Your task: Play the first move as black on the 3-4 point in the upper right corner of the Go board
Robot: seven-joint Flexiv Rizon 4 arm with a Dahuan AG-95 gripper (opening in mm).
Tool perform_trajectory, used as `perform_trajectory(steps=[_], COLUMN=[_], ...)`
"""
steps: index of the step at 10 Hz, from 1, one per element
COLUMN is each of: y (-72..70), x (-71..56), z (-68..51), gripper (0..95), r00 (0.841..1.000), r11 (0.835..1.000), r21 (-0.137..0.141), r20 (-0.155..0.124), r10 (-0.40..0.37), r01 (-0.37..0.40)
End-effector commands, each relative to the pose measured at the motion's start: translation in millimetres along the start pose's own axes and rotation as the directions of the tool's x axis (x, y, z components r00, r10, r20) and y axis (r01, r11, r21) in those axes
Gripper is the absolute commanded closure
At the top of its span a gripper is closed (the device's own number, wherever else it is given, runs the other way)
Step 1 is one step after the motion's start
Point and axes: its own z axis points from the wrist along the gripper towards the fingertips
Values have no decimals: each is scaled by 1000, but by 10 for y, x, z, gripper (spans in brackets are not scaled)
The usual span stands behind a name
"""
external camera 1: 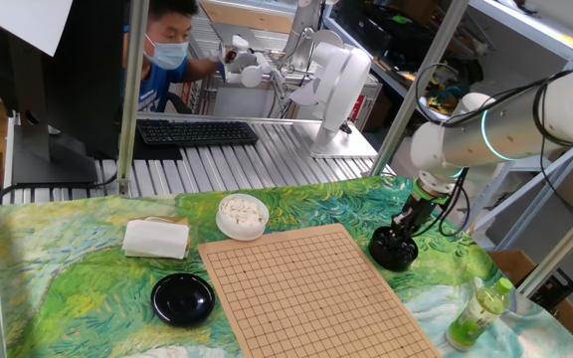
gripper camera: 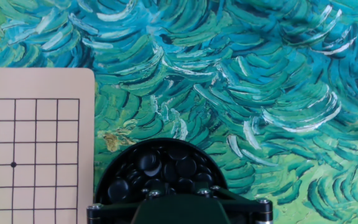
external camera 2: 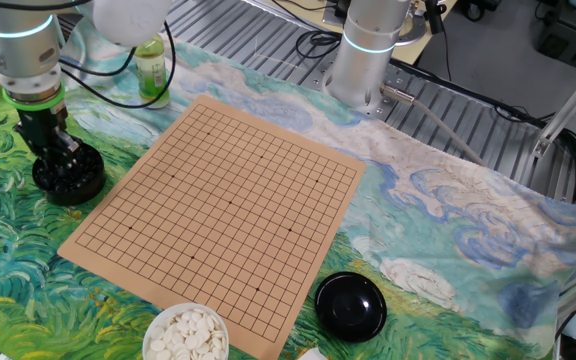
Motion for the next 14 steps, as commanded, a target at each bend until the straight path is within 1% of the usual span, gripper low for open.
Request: perform_trajectory(steps=[1, 4, 8, 10, 11, 12, 14], y=[35, 62, 53, -21, -61, -134, -190], x=[75, 145, 126, 52, 37, 40, 78], z=[-11, -21, -45, -73, -74, -65, -24], gripper=[760, 760, 760, 760, 760, 760, 760], r00=[1000, 1000, 1000, 1000, 1000, 1000, 1000], r11=[1000, 1000, 1000, 1000, 1000, 1000, 1000], r21=[2, 3, 6, 7, 7, 5, 3], r20=[1, 0, 1, -4, -7, -8, -8], r10=[14, 24, 17, -7, -18, -29, -27], r01=[-14, -24, -17, 7, 18, 29, 27])
